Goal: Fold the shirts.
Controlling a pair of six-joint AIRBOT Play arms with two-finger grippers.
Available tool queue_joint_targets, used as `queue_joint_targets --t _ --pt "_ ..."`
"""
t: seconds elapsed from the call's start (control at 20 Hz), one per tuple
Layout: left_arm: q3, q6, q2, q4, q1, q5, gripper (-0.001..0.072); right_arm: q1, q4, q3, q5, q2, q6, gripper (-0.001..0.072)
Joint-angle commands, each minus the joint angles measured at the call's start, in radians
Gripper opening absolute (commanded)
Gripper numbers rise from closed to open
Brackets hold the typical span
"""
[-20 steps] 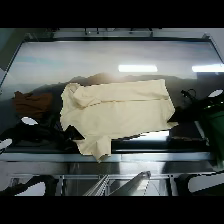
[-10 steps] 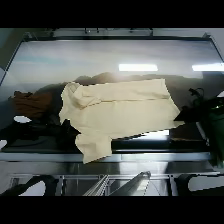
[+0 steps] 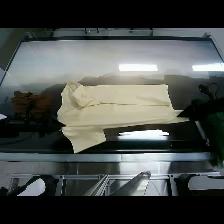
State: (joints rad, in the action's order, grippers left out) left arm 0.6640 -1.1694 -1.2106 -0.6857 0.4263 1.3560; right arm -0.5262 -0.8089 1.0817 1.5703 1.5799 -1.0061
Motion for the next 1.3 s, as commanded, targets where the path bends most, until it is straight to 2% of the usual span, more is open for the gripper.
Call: queue_joint_targets --t 0.0,0.2,0.4,0.65,0.85,0.9,0.95,1.0,1.05,1.15,1.2,1.25 --pt "0.240 -0.031 -0.108 0.042 -0.068 0.052 0.0025 0.032 0.177 0.001 -0.091 -0.006 0.043 0.0016" --pt "0.621 -0.100 -0.360 0.041 -0.182 0.054 0.0025 0.072 0.333 0.005 -0.316 0.009 0.130 0.0016" --pt "0.962 -0.177 -0.603 0.004 -0.202 0.061 0.0017 0.126 0.434 0.047 -0.473 0.076 0.236 0.0017" --pt "1.162 -0.193 -0.826 0.005 -0.202 0.093 0.0013 0.201 0.444 0.099 -0.616 0.171 0.291 0.0018" --pt "1.251 -0.193 -0.922 0.005 -0.202 0.116 0.0020 0.242 0.416 0.100 -0.692 0.197 0.304 0.0019" --pt "1.264 -0.193 -0.930 0.005 -0.201 0.134 0.0077 0.245 0.394 0.100 -0.692 0.196 0.304 0.0018" --pt "1.277 -0.193 -0.935 0.004 -0.201 0.156 0.0254 0.245 0.382 0.100 -0.687 0.196 0.303 0.0019" --pt "1.289 -0.193 -0.935 0.004 -0.201 0.180 0.0287 0.244 0.370 0.101 -0.676 0.193 0.303 0.0064" --pt "1.309 -0.193 -0.934 0.004 -0.201 0.209 0.0287 0.239 0.349 0.102 -0.664 0.184 0.302 0.0213" --pt "1.380 -0.214 -0.934 0.005 -0.199 0.281 0.0291 0.225 0.254 0.132 -0.616 0.153 0.283 0.0273" --pt "1.420 -0.236 -0.931 0.006 -0.198 0.307 0.0293 0.211 0.178 0.161 -0.586 0.131 0.236 0.0417" --pt "1.448 -0.246 -0.919 0.006 -0.193 0.322 0.0376 0.197 0.071 0.201 -0.570 0.106 0.150 0.0571"
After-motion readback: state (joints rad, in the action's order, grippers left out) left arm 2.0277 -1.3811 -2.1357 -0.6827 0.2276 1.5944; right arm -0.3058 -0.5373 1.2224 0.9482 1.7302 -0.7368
